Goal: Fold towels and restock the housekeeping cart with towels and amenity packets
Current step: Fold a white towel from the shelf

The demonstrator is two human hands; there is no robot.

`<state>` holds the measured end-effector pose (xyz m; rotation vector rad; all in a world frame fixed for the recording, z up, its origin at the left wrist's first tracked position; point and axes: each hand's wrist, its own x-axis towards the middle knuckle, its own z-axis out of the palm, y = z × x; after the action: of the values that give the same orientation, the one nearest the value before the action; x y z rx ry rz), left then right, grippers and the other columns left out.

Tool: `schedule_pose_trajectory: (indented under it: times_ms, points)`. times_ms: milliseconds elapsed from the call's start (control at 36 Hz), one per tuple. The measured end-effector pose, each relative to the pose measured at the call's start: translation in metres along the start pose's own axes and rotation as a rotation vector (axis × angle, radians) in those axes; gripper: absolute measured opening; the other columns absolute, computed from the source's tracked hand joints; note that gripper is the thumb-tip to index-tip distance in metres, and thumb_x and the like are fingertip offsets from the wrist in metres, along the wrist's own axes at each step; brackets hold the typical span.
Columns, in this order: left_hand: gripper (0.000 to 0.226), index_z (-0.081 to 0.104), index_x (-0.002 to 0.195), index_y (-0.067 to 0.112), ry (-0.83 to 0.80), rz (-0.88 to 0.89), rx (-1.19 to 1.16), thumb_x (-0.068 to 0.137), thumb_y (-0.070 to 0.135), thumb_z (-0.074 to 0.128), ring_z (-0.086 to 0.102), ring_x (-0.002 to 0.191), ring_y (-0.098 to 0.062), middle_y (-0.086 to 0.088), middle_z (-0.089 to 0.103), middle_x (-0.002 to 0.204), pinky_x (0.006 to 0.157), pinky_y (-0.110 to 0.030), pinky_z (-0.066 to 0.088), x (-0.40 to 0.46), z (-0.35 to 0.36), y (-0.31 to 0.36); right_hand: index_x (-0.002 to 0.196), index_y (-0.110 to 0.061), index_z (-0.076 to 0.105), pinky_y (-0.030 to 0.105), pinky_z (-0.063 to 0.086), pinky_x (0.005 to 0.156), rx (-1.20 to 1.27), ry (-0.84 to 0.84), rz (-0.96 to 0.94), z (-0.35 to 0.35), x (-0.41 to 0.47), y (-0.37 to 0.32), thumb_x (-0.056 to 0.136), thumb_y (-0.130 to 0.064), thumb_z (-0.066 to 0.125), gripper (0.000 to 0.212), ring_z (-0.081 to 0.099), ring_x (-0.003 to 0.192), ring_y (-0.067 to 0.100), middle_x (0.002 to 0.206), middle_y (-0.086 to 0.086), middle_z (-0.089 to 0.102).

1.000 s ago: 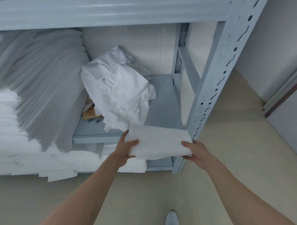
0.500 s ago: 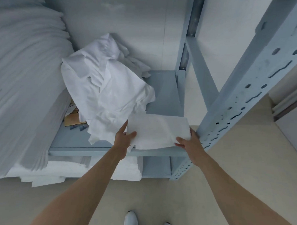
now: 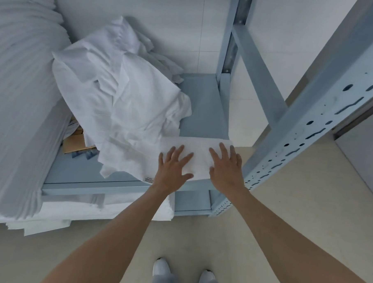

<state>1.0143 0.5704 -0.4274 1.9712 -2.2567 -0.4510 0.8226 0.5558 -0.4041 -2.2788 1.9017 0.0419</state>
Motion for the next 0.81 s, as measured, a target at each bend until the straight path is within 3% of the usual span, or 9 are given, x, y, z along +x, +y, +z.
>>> schedule_pose_trajectory:
  times_ms: [139, 250, 361, 472, 583, 694, 806]
  points:
    - [0.075, 0.007, 0.158, 0.04, -0.055, 0.042, 0.096, 0.101, 0.029, 0.054, -0.013, 0.154, -0.024, 0.003, -0.01, 0.168, 0.124, -0.052, -0.001, 0.0, 0.016, -0.013, 0.157, -0.026, -0.014, 0.055, 0.004, 0.122, -0.087, -0.131, -0.027, 0.035, 0.0, 0.013, 0.106, -0.036, 0.032, 0.069, -0.017, 0.149, 0.041, 0.163, 0.012, -0.022]
    - [0.079, -0.002, 0.158, 0.039, -0.137, 0.073, 0.134, 0.102, 0.029, 0.053, -0.018, 0.153, -0.024, 0.002, -0.019, 0.166, 0.124, -0.051, -0.003, -0.001, 0.008, -0.014, 0.153, -0.019, -0.025, 0.057, 0.002, 0.122, -0.144, -0.171, -0.025, 0.036, -0.008, 0.01, 0.104, -0.04, 0.037, 0.082, -0.022, 0.146, 0.045, 0.159, 0.017, -0.031]
    - [0.07, 0.007, 0.159, 0.036, -0.235, 0.025, 0.025, 0.103, 0.035, 0.05, -0.011, 0.154, -0.023, 0.0, -0.012, 0.167, 0.125, -0.045, -0.001, -0.004, -0.028, -0.011, 0.156, -0.018, -0.019, 0.057, -0.003, 0.121, -0.102, -0.312, -0.007, -0.001, 0.0, 0.002, 0.105, -0.041, 0.036, 0.078, -0.018, 0.148, 0.044, 0.161, 0.016, -0.025]
    - [0.064, 0.022, 0.158, 0.029, -0.112, -0.155, -0.224, 0.103, 0.034, 0.052, 0.009, 0.154, -0.026, -0.001, 0.008, 0.168, 0.122, -0.043, 0.017, -0.017, -0.08, -0.015, 0.157, -0.016, -0.012, 0.05, 0.0, 0.123, 0.071, -0.321, 0.007, -0.055, 0.009, -0.018, 0.106, -0.035, 0.034, 0.072, -0.01, 0.151, 0.039, 0.164, 0.015, -0.017]
    - [0.062, 0.032, 0.156, 0.025, 0.004, -0.315, -0.378, 0.1, 0.032, 0.058, 0.027, 0.149, -0.023, -0.006, 0.03, 0.162, 0.119, -0.037, 0.026, -0.036, -0.146, -0.03, 0.158, -0.011, 0.0, 0.045, 0.015, 0.122, 0.203, -0.291, -0.05, -0.114, 0.017, -0.044, 0.105, -0.03, 0.041, 0.07, 0.003, 0.153, 0.031, 0.166, 0.015, -0.004]
    - [0.056, 0.044, 0.15, 0.019, 0.169, -0.454, -0.583, 0.098, 0.031, 0.062, 0.052, 0.13, -0.022, -0.007, 0.051, 0.147, 0.095, -0.026, 0.043, -0.051, -0.205, -0.048, 0.154, -0.006, 0.021, 0.041, 0.03, 0.115, 0.302, -0.225, -0.139, -0.163, 0.03, -0.072, 0.099, -0.019, 0.046, 0.062, 0.029, 0.144, 0.033, 0.16, 0.015, 0.024]
    - [0.048, 0.051, 0.143, 0.011, 0.319, -0.568, -0.918, 0.098, 0.022, 0.063, 0.06, 0.113, -0.03, -0.013, 0.06, 0.132, 0.1, -0.048, 0.051, -0.065, -0.244, -0.064, 0.153, -0.008, 0.028, 0.036, 0.038, 0.108, 0.348, -0.216, -0.221, -0.19, 0.041, -0.101, 0.097, -0.018, 0.05, 0.061, 0.041, 0.137, 0.031, 0.152, 0.015, 0.038]
